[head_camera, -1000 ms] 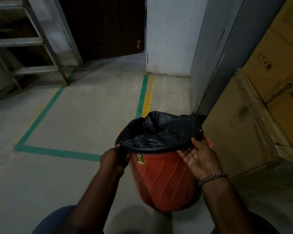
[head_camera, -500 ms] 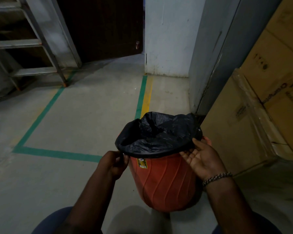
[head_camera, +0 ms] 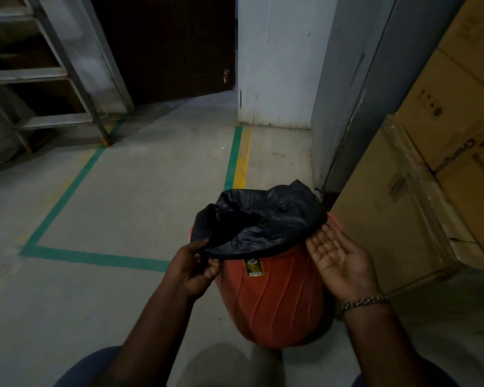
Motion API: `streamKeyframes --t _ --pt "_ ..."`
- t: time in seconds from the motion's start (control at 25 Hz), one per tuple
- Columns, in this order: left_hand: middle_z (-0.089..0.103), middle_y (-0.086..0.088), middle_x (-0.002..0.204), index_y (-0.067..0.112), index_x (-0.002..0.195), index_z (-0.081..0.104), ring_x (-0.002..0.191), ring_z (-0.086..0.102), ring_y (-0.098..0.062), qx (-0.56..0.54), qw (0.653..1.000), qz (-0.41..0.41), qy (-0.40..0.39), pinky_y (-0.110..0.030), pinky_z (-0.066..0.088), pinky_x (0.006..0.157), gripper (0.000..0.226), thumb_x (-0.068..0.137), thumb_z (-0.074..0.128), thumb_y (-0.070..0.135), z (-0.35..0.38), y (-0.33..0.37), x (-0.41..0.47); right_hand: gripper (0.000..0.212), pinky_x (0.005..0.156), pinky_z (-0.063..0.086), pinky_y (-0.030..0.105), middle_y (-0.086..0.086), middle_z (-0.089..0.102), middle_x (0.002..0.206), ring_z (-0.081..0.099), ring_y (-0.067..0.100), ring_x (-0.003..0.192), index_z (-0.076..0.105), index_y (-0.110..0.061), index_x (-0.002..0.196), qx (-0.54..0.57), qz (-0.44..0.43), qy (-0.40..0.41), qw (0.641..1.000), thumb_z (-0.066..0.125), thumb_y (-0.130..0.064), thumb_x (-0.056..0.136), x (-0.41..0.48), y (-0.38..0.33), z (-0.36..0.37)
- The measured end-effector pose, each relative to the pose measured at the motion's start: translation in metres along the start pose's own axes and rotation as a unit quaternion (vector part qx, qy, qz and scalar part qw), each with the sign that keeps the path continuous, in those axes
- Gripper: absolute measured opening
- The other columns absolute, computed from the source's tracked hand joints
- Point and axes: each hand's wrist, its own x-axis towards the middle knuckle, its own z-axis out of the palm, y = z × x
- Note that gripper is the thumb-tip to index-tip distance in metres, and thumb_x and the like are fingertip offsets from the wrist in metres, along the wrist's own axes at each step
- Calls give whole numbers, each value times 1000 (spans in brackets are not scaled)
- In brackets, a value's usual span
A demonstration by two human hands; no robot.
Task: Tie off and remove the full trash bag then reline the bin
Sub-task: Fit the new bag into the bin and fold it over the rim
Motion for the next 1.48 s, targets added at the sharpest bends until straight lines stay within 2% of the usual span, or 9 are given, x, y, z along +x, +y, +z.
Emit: streamKeyframes --t 0.2,0.36,0.48,0.6,0.88,1.0,1.12,1.36,1.48 --pt "63 -7 83 7 92 61 69 57 -17 -14 999 46 13 -24 54 54 4 93 58 9 18 -24 -10 15 92 53 43 15 68 112 66 28 102 64 -5 105 -94 41 52 993 53 -12 98 -5 20 13" --pt "71 -5 68 10 105 64 60 68 -17 -26 996 86 -3 -30 61 62 11 97 60 15 29 -47 -15 30 90 52 47 11 63 120 61 29 110 58 -7 127 -110 54 62 990 55 -21 100 -14 52 25" --pt "78 -9 82 8 122 64 66 73 -20 -16 993 112 -7 -36 59 74 28 100 59 25 33 -60 -17 33 94 50 52 12 59 123 58 29 112 55 -8 130 -78 83 74 991 56 -23 101 -20 71 26" --pt "77 -15 107 9 132 61 85 76 -27 17 992 121 -33 -40 58 78 40 103 54 35 35 -68 -17 31 79 54 47 15 65 117 64 31 105 56 -9 131 -63 79 84 991 54 -19 102 -21 81 27" --pt "65 -20 65 -11 95 61 70 72 -39 187 947 235 114 -61 61 78 44 99 63 33 19 -62 -15 15 72 54 49 15 65 115 64 35 100 54 -12 117 -82 40 91 992 50 -9 103 -3 75 22" --pt "65 -25 69 -14 94 56 58 69 -33 188 927 275 175 -50 63 64 39 97 67 24 14 -61 -16 8 72 55 49 16 66 112 65 34 100 56 -10 109 -107 32 91 990 53 -8 102 -4 81 23" --pt "72 -27 81 -4 98 59 59 73 -27 223 921 280 152 -37 62 58 17 98 65 12 14 -58 -21 11 70 56 47 16 65 109 65 32 94 55 -8 113 -119 15 99 988 52 -9 103 -4 80 24" --pt "72 -26 88 0 87 59 82 76 -36 173 934 267 162 -46 64 74 8 86 67 -1 16 -48 -30 26 67 54 45 15 62 112 62 31 96 51 -9 129 -125 0 103 987 51 -11 103 2 68 20" --pt "71 -23 89 4 82 54 72 73 -32 186 924 272 193 -39 61 66 14 87 66 -2 7 -39 -31 35 67 53 42 15 59 122 61 28 98 47 -11 138 -129 -15 127 983 52 -14 103 8 63 15"
